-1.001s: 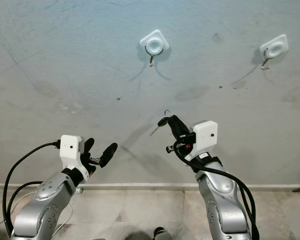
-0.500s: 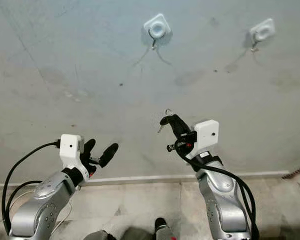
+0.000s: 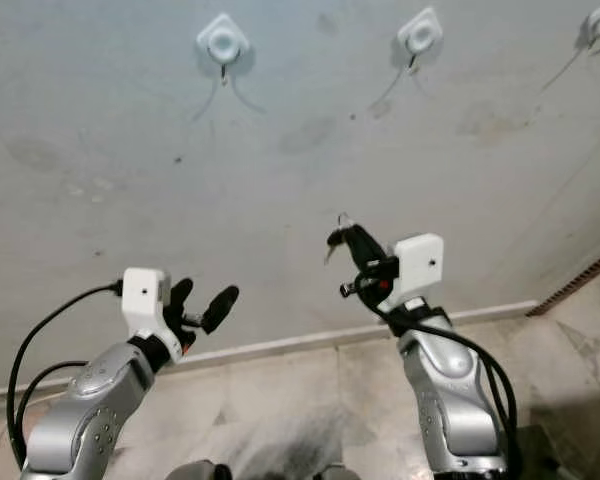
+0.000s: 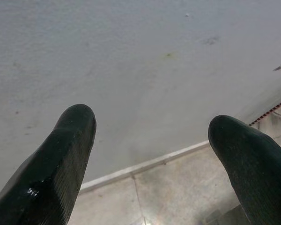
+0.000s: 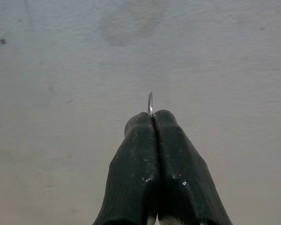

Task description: Hang keys on a hook

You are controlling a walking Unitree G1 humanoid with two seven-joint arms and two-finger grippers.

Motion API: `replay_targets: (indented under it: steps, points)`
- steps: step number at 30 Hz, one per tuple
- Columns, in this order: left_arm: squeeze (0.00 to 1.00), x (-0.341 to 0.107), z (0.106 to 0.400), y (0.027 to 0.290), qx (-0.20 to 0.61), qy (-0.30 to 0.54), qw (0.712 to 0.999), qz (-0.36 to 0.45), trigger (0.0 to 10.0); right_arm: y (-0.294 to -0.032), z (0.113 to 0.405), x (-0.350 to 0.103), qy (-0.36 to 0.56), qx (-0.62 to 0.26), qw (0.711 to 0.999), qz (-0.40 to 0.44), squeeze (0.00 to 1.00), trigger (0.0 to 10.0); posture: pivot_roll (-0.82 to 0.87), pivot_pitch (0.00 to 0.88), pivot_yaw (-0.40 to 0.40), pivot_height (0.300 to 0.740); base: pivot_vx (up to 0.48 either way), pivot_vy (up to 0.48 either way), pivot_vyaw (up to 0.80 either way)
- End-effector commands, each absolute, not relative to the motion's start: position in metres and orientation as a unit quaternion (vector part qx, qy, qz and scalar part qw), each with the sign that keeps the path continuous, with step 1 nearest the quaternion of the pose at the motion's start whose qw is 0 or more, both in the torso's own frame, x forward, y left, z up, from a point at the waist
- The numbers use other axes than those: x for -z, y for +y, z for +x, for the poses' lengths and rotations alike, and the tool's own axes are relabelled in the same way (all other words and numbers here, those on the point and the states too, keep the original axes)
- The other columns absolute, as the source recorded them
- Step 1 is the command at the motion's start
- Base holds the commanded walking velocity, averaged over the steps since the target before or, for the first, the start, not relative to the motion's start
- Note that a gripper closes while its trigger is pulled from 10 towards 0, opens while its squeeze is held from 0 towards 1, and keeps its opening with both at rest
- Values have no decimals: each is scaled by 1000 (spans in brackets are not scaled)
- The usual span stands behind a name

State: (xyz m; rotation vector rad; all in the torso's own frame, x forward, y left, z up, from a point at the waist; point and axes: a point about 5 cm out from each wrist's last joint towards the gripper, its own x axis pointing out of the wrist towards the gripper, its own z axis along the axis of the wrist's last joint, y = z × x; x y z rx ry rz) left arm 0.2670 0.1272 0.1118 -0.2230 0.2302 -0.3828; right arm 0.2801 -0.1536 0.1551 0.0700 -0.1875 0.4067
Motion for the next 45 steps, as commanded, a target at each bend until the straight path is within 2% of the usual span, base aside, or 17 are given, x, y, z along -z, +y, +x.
replay_targets:
  steps: [1,13,19,27,31,34,41,45]
  points:
    - [0,-107,264,133,179,124,970,-106,10000,-151,280,-155,-95,-203,974,36,0,10000,-44,176,45,740,0,0,-425]
    - [0,-111,268,141,140,97,983,-71,10000,-141,280,-167,-120,-217,968,46,0,10000,-41,178,43,740,0,0,-69]
    - [0,-117,271,147,140,91,984,-68,10000,-137,281,-173,-132,-224,964,54,0,10000,-34,188,41,740,0,0,0]
    - [0,-122,273,148,146,85,985,-18,10000,-135,282,-180,-151,-216,962,68,0,10000,-21,190,57,740,0,0,0]
    - [0,-146,278,152,98,1,993,65,10000,-132,281,-192,-179,-210,957,93,0,10000,-13,185,73,740,0,0,0]
    - [0,-170,279,165,44,-76,994,68,10000,-132,282,-198,-190,-200,955,107,0,10000,-11,183,76,740,0,0,0]
    - [0,-171,275,166,29,-89,994,49,10000,-133,281,-207,-198,-209,952,105,0,10000,-12,185,56,740,0,0,0]
    - [0,-186,265,164,14,-155,984,83,10000,-133,281,-207,-193,-217,952,102,0,10000,-11,197,43,740,0,0,0]
